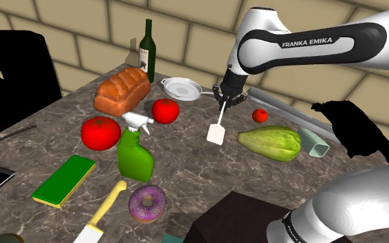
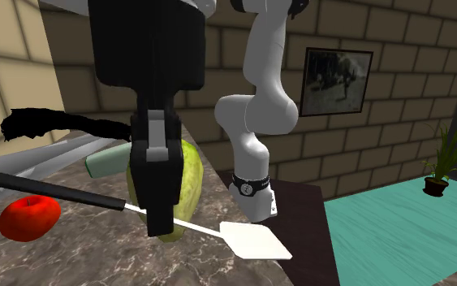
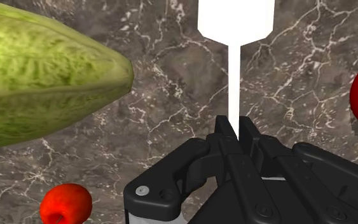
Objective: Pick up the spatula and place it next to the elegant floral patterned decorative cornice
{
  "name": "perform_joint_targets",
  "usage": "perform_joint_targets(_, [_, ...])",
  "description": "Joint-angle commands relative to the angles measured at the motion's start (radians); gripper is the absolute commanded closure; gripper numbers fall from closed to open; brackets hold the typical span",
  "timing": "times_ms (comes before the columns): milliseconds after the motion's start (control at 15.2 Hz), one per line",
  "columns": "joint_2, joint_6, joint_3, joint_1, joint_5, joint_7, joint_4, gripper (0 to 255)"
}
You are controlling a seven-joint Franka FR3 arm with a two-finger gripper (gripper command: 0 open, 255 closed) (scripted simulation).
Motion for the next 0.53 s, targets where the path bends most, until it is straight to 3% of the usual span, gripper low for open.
perform_joint_targets(0, [-0.006, -0.03, -0.002, 0.0, 0.001, -0.002, 0.023, 255])
perform_joint_targets(462, [-0.023, -0.126, -0.008, -0.001, 0.001, -0.007, 0.103, 255])
